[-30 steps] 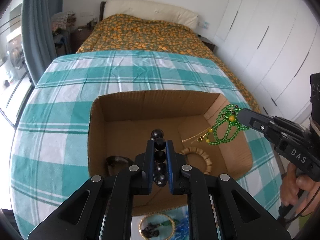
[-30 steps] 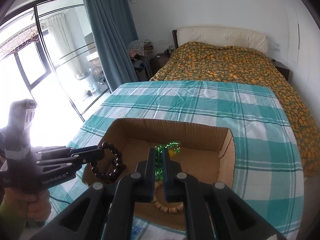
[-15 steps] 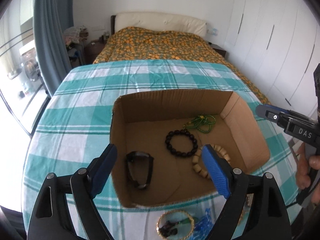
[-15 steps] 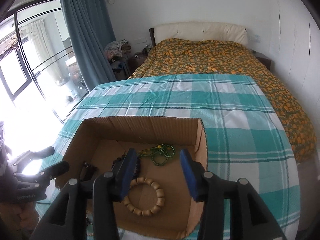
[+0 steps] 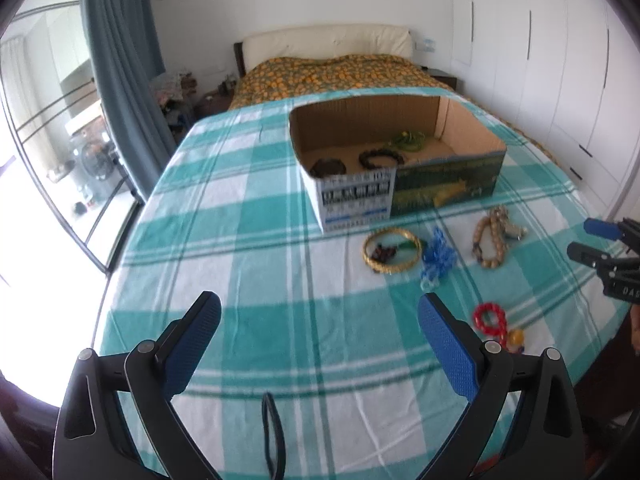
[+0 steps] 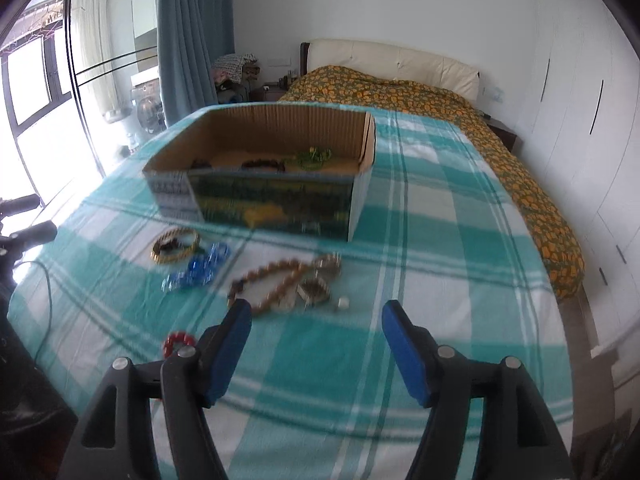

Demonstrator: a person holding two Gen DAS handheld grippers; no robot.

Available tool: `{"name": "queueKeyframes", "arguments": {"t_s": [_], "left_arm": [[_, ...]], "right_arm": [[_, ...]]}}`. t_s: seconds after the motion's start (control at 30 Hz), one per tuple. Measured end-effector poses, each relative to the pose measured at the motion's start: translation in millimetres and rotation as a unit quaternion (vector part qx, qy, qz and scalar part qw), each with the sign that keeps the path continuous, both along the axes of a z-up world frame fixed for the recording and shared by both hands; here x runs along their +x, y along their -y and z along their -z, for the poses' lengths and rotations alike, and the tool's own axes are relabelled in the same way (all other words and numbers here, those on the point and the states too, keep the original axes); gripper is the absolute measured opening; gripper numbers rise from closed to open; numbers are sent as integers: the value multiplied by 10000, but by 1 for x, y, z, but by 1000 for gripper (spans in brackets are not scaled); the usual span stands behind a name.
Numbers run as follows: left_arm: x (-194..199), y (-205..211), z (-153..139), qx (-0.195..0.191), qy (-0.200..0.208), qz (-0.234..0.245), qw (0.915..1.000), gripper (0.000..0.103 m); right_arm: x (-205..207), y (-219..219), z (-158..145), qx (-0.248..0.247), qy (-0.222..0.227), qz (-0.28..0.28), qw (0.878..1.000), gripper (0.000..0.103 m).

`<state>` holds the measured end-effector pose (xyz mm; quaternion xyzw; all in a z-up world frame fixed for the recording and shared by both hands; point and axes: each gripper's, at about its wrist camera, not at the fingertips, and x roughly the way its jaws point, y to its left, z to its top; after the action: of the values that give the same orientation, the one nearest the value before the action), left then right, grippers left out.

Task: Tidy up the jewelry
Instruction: 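Withdraw both tools from the box back over the table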

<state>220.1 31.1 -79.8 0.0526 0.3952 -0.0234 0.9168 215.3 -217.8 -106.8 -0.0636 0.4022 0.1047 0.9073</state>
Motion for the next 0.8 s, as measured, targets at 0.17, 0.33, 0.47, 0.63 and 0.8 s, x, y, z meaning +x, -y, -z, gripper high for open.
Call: {"name": "queueKeyframes", "arguments": {"t_s": [0.17,0.33,0.47,0.63,0.8], "left_arm": [[-25,4,39,-337,-399,-123,9986,99],[-31,12,65,-392,-507,-291,9975,99],[-31,9,79,-404,-550,-388,9969,99],[-27,2,89,-466,-685,-545,9951,99],[-26,1,96,-514,-768,-613,9938,99]], "right_arm": [[-35,-7,48,-147,-332,89,9993,71],[-45,-4,65,-115,-296,283,9991,76],[-42,-3,68,-39,-216,394,9990,83],[-41,-4,71,-3,-100,471,9988,89],[-41,-4,73,4,-29,471,9989,91]]}}
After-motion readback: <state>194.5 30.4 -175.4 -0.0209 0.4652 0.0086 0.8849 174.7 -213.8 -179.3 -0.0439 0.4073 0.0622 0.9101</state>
